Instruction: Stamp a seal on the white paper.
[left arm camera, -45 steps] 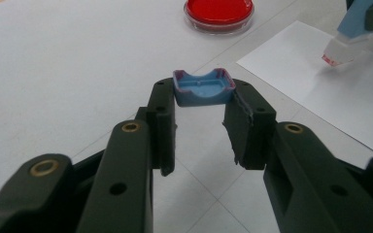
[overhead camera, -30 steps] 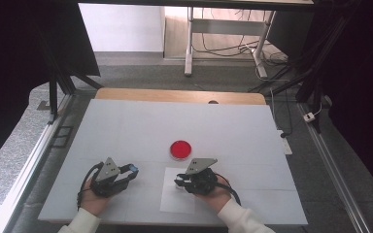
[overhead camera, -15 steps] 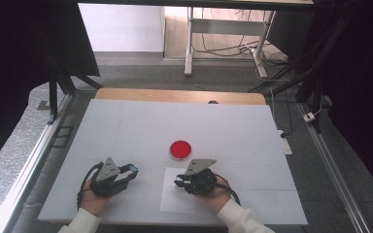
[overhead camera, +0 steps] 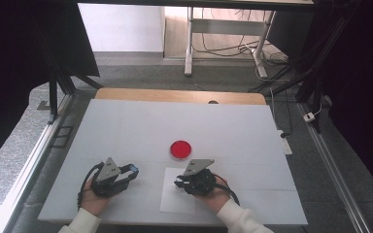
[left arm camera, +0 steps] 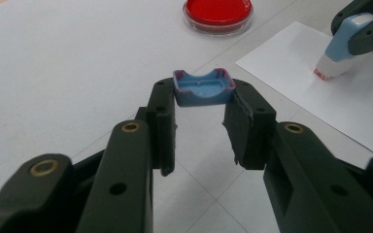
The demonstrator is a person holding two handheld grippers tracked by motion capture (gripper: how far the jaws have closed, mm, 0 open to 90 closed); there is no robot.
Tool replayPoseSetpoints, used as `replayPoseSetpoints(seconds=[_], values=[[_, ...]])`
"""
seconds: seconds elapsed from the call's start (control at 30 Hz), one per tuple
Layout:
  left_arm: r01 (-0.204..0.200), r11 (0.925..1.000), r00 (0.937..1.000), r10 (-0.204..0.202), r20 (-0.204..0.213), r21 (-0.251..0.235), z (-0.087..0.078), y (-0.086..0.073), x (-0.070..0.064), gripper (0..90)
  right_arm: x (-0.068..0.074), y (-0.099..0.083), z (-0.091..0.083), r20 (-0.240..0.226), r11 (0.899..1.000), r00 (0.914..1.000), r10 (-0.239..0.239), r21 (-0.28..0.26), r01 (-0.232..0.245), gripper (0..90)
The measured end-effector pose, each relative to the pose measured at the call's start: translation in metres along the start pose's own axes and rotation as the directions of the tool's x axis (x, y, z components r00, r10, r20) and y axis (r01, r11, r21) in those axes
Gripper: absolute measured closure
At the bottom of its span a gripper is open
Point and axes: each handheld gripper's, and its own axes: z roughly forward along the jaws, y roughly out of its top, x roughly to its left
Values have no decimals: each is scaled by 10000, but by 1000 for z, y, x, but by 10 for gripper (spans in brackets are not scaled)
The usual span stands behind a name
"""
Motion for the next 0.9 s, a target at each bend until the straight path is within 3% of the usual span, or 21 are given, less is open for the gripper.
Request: replayPoseSetpoints(seconds=[0.57, 0.9], values=[[34, 10000, 10000, -34, -79, -28, -1, 0, 0, 648, 4, -1, 0, 210, 9996, 9994, -280, 33, 279, 762], [39, 10000, 10000, -39, -89, -30, -1, 0, 0, 649, 3, -2, 0, 152, 9998, 9997, -171, -45, 172, 762]])
